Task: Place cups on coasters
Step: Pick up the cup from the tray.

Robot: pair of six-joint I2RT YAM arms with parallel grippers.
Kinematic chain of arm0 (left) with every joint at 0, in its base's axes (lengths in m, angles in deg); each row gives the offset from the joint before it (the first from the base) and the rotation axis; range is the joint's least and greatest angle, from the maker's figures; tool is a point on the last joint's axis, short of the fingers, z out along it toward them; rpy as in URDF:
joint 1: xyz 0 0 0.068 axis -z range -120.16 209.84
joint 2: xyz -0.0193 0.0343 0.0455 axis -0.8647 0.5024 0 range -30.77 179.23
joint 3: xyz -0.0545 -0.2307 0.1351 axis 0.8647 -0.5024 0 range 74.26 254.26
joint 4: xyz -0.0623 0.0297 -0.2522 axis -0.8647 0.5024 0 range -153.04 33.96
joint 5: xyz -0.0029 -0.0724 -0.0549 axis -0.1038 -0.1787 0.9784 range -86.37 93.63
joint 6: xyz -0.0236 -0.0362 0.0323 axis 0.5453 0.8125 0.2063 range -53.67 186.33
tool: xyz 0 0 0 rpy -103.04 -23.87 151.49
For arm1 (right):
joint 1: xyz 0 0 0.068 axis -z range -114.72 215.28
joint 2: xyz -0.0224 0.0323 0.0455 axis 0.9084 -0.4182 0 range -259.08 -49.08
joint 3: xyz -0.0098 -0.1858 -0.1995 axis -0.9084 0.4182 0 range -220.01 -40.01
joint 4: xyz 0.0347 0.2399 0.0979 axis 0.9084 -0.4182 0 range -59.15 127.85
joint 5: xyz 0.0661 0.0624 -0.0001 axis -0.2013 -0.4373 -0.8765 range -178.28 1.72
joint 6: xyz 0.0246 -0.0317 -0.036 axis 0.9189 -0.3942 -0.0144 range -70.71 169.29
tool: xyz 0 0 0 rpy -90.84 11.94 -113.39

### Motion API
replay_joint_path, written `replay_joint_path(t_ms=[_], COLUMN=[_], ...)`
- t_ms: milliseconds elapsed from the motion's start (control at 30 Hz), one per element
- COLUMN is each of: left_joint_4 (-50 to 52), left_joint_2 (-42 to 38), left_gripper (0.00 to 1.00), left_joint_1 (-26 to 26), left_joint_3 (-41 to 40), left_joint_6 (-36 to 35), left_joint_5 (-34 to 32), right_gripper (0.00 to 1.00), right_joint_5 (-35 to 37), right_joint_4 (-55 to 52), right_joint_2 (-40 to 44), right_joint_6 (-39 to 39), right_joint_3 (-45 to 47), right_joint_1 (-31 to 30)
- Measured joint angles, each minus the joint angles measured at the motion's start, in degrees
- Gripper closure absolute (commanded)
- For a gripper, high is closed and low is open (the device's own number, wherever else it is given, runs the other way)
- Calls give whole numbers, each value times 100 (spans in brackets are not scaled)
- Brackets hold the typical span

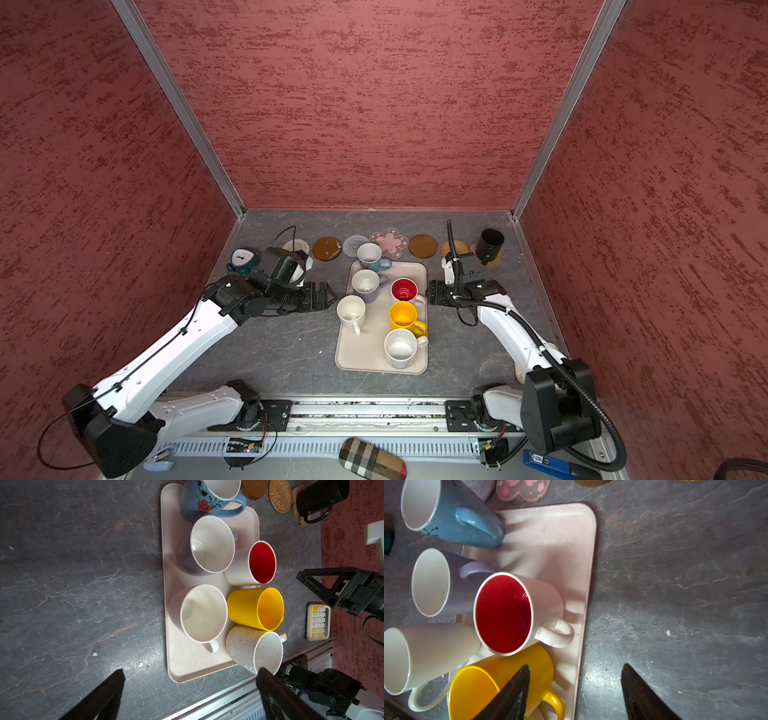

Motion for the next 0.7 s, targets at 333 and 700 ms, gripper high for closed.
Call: replay_joint_path(t_ms=[333,700], left_joint_4=[-175,-212], left_joint_2=[-22,-70], left_gripper=[1,1], left_joint_1=[-302,-651], left_joint_3=[-308,-365], left_joint_6=[-315,-466], left_joint_5=[210,356], right_gripper=[29,26], right_joint_5=[9,4], right_joint_4=[59,271], right_joint_2=[-704,-1231], right_joint_6=[-83,-291], right_joint_3=[-15,-212], right_joint_1=[-361,-420])
